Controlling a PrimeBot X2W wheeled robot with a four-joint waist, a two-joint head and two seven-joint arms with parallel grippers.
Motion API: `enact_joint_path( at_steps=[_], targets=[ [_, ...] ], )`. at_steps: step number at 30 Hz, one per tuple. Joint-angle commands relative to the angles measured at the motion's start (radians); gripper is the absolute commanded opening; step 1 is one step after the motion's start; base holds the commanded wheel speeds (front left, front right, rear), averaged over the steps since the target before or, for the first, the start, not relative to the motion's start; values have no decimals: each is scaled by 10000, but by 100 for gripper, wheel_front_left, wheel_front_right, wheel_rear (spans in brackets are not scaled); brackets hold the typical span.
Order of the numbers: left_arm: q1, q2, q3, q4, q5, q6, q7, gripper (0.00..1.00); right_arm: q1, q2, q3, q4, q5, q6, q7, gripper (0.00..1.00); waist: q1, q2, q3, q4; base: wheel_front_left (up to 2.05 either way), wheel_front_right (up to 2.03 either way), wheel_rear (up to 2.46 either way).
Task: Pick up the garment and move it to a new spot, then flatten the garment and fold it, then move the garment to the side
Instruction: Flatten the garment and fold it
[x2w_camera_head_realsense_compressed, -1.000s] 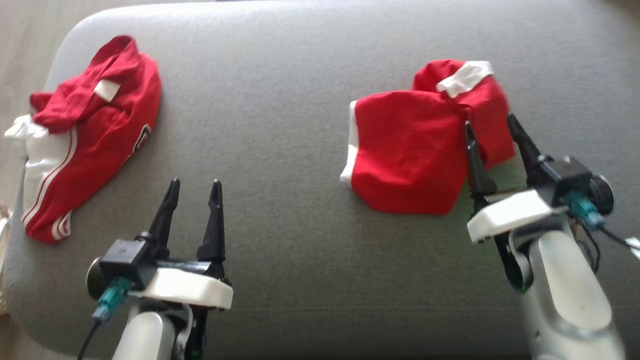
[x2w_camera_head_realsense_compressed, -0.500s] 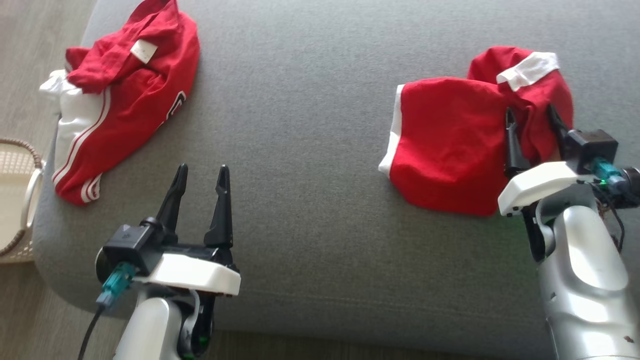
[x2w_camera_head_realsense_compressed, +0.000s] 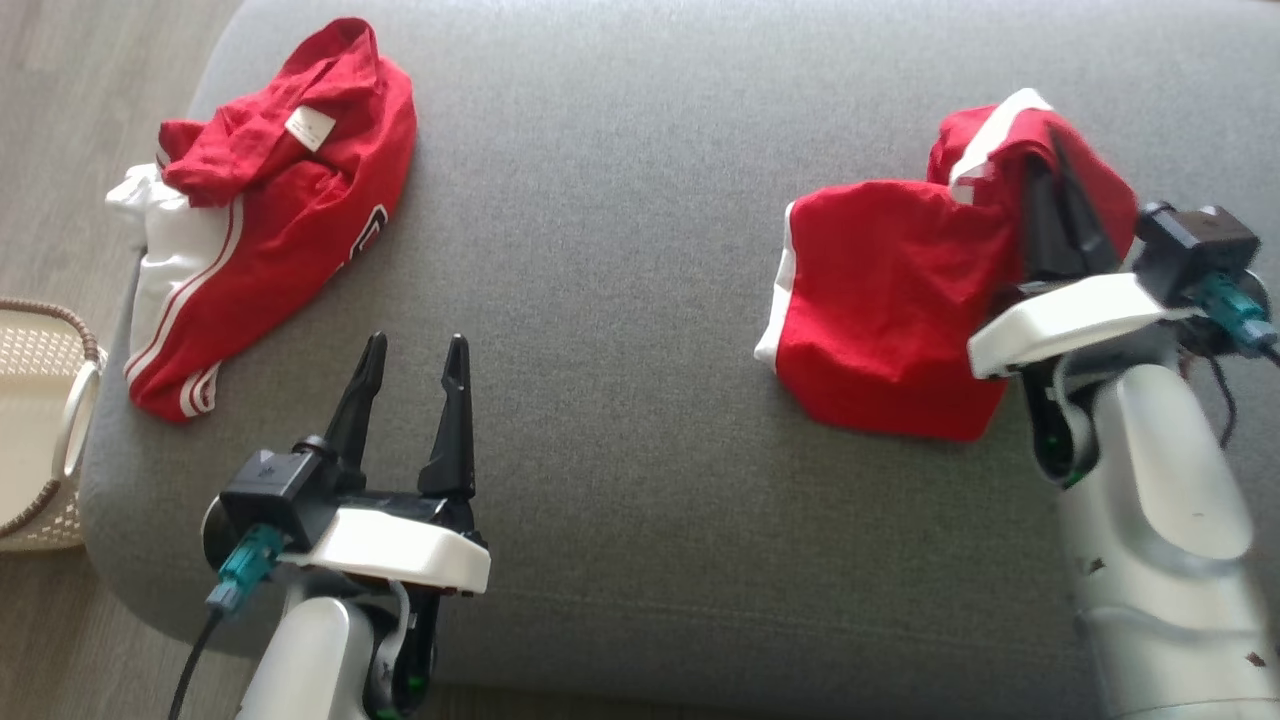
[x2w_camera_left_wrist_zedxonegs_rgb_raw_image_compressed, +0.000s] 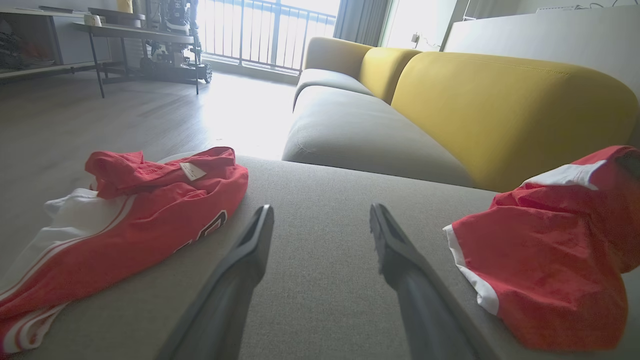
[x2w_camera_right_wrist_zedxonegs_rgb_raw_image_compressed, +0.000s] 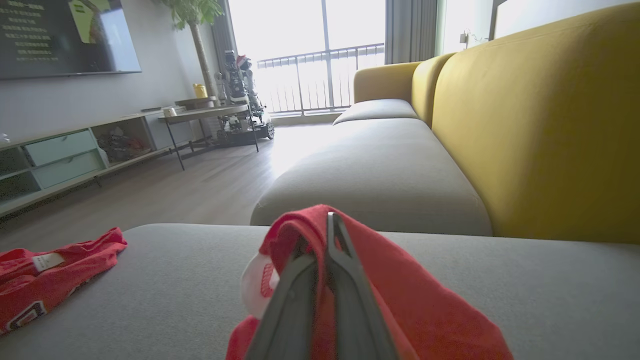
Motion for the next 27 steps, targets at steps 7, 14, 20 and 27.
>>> enact_joint_path(
  at_steps=[7,14,20,27],
  targets=[
    [53,19,246,-268,-90,110,-122,100,-711,49,2027,-1462,1567,-2,-92,0,0,0,-592,78,0,0,0],
    [366,18,272,-257,-142,127,-122,100,-1628,49,3723,-2820,4809,-2,-93,0,0,0,-949,218,0,0,0],
    [493,18,271,-299,-163,121,-122,100,-2453,49,3962,-3638,8063,-2,-93,0,0,0,-952,322,0,0,0],
    [433,18,232,-354,-171,142,-122,100,-3050,49,2778,-2435,8541,-2,-93,0,0,0,-595,362,0,0,0]
  ],
)
